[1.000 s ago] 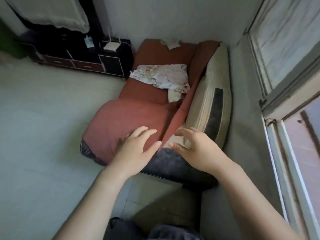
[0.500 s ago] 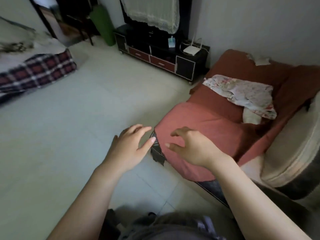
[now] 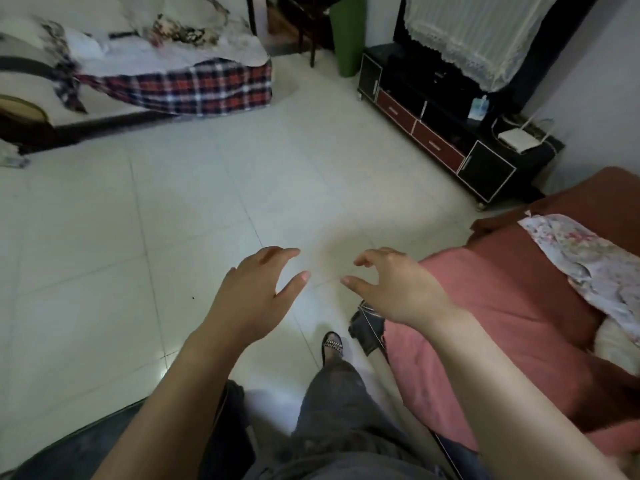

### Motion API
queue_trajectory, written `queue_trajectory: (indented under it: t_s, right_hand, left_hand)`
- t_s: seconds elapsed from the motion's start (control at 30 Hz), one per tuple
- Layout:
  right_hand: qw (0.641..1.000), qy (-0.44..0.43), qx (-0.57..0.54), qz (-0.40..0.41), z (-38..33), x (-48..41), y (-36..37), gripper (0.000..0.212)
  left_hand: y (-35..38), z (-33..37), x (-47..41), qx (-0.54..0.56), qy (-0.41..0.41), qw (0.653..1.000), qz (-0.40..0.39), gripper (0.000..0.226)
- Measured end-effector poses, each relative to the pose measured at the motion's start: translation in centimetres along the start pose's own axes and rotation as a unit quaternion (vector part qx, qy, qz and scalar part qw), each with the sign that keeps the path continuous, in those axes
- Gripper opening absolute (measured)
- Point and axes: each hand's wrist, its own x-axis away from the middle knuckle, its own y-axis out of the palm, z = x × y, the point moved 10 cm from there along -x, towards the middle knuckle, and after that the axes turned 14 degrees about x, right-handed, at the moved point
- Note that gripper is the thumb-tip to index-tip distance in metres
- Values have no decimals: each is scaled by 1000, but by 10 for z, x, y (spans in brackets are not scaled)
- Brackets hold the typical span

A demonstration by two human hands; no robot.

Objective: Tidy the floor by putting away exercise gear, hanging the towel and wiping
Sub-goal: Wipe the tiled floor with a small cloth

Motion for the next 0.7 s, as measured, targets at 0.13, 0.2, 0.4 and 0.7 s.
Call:
queue_trajectory:
  t_s: [0.13,0.2,0.4,0.7]
  right_hand:
    - [1000,8,-12,-10,23,-37,-4,45]
    - [999,26,-24,-15,43,-62,-7,45]
    - [995,87,-48,-22,127,-158,-21,47]
    - [983,169,-62,-23,255,-299,-98,49]
  left_hand:
    - [17,10,-49,12,4,1000,-26,57]
    - [28,19,-81,18,14,999,-45,63]
    - [65,36,-221,-21,41,991,-124,64]
    - [90,121,-459,-81,93,974,-190,50]
